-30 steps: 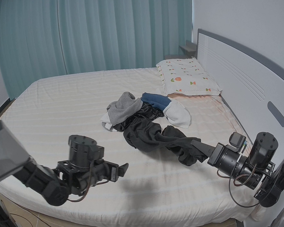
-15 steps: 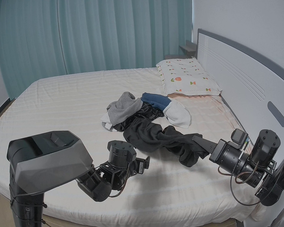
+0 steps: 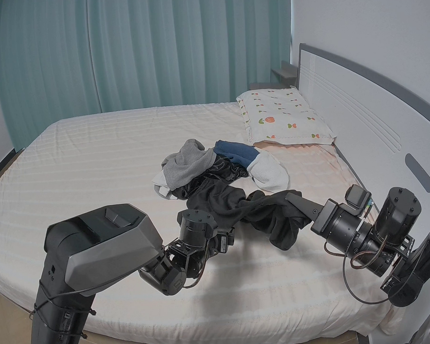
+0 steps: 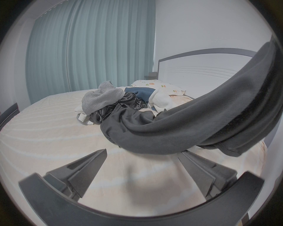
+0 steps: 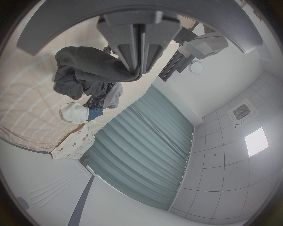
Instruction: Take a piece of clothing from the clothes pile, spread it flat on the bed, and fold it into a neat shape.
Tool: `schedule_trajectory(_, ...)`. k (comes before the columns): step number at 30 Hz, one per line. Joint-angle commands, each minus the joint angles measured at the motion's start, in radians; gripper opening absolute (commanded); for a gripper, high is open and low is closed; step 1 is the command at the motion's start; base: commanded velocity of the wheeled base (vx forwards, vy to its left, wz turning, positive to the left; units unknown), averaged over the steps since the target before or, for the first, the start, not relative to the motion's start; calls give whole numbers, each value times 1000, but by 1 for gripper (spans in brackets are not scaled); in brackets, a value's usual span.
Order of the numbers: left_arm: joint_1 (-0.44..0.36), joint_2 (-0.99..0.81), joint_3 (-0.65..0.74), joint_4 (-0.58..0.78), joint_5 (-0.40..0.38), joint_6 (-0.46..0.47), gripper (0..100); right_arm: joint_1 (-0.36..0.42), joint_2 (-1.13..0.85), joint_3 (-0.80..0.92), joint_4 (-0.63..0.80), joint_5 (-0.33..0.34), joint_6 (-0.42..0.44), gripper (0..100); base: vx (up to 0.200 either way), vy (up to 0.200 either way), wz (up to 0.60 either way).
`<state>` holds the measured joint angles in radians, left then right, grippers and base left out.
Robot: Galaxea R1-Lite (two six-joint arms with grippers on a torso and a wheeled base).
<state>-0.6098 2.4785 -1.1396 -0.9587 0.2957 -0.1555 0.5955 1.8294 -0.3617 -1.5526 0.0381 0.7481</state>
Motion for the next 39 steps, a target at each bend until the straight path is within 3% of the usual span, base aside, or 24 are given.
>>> schedule_trajectory(1,22,83,-101,-2,2,-19,100,0,-70,-3,-8,2,-7,0,0,0,0)
schedule_trajectory(5,28,128,-195,20,10,-71,100,3,-154,6,-6,5,-30,0,0,0,0)
schedule_trajectory(14,64,218,-307,29,13,-73,100,-6,-297,-5,28,40,-38,0,0,0,0)
schedule_trajectory(21,74,252,-342,29,14,-96,100,-72,-288,-3,26,80,-33,0,0,0,0)
schedule_trajectory(22,74,252,-345,29,14,-102,0,-79,-283,-2,26,80,-33,0,0,0,0)
schedule_trajectory(29,82,189,-261,26,56,-147,0,-131,-220,10,26,83,-24,0,0,0,0)
schedule_trajectory(36,82,-182,150,34,43,-291,0,-172,-104,58,12,85,-23,0,0,0,0)
schedule_trajectory(39,81,-331,261,40,45,-384,0,-169,-64,63,12,85,-24,0,0,0,0)
